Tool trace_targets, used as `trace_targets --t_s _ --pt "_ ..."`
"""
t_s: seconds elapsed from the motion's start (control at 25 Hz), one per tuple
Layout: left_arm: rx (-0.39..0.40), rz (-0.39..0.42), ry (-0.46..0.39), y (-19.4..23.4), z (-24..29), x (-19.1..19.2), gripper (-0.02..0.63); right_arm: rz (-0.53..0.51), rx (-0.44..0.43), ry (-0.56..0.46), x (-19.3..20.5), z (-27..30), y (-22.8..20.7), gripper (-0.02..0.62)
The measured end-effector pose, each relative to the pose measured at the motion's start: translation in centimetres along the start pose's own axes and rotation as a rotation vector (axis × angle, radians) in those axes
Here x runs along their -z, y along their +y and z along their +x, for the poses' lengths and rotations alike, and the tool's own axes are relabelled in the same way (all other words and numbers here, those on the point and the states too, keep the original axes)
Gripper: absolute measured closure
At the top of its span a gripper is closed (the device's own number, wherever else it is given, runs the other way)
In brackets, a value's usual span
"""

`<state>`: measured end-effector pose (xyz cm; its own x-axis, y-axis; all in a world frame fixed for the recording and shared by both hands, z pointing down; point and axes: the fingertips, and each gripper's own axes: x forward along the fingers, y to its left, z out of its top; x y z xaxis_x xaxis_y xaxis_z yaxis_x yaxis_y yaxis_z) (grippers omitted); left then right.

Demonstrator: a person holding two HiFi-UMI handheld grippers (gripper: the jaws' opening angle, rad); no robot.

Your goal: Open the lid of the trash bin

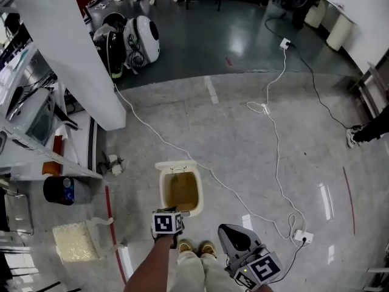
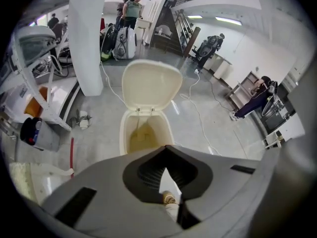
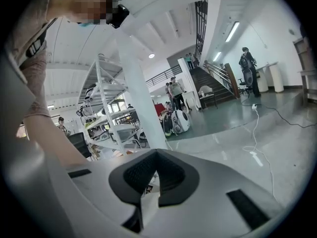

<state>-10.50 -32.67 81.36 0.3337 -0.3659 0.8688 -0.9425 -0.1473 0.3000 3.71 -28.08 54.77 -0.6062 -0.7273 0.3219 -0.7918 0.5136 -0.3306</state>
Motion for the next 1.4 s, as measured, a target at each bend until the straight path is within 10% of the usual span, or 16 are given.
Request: trace_targets --t_s 0.76,1.4 --pt "0.102 0.208 -0.453 -8.4 -30.4 -14.9 0.615 -0.054 -0.084 -0.072 -9.6 -5.2 7.6 0.563" --pt "0.183 0.35 -0.865 -13.8 -44.4 -13.1 0.615 -0.147 -0.083 -0.174 -14.4 -6.1 8.8 0.563"
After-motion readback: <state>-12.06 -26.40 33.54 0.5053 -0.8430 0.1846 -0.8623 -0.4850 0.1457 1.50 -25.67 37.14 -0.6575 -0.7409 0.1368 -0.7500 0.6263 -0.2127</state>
